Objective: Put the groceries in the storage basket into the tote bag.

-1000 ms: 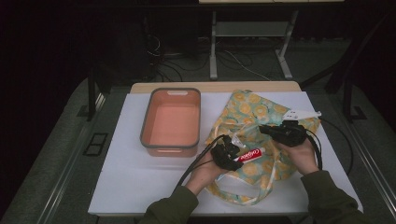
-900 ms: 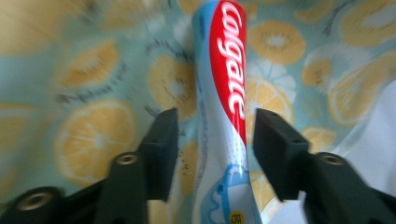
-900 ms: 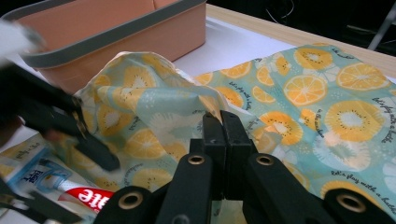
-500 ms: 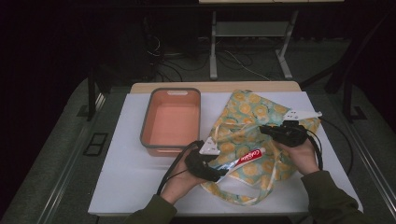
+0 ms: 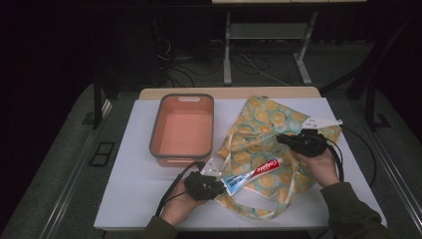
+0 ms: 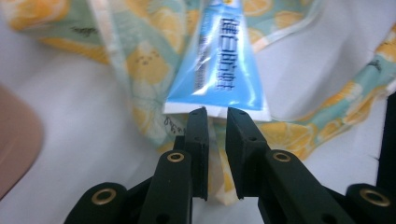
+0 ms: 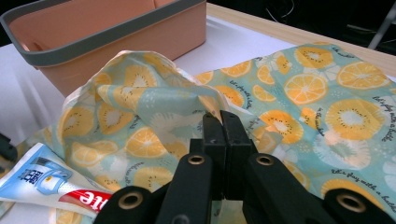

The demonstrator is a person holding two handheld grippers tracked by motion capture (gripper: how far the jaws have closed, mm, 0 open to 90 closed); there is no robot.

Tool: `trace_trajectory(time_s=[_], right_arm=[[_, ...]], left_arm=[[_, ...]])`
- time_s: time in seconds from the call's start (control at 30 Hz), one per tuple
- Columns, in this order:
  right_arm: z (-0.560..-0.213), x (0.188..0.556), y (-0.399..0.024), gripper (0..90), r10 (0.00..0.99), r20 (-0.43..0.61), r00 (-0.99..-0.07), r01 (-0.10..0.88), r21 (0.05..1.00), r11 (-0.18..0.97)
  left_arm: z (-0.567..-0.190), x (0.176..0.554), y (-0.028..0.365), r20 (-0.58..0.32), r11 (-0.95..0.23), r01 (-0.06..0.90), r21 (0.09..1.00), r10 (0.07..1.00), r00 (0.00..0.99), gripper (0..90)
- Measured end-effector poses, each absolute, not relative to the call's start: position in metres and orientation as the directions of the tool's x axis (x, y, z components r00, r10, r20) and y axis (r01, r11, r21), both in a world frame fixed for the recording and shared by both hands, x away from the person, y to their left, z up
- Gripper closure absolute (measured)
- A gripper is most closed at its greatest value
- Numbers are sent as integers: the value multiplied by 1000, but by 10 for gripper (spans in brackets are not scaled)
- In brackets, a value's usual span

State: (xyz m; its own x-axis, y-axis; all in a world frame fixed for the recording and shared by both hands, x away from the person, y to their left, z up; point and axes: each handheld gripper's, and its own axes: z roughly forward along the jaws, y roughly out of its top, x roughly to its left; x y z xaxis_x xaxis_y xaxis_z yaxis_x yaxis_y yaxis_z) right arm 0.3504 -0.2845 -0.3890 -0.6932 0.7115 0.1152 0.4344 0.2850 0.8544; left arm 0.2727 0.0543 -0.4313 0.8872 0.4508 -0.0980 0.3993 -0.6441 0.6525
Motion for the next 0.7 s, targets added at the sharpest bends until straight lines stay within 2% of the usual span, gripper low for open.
trace_trajectory(time_s=[0.17,0.7], right_arm=[[-389,350,-284,898,712,117,-693,435,855,283],[-389,351,-284,898,713,118,-691,435,856,280]], left_arm=[[-433,278,47,-113,-627,398,669,443,889,891],[-437,309,-17,-86,-630,371,682,434,897,894]])
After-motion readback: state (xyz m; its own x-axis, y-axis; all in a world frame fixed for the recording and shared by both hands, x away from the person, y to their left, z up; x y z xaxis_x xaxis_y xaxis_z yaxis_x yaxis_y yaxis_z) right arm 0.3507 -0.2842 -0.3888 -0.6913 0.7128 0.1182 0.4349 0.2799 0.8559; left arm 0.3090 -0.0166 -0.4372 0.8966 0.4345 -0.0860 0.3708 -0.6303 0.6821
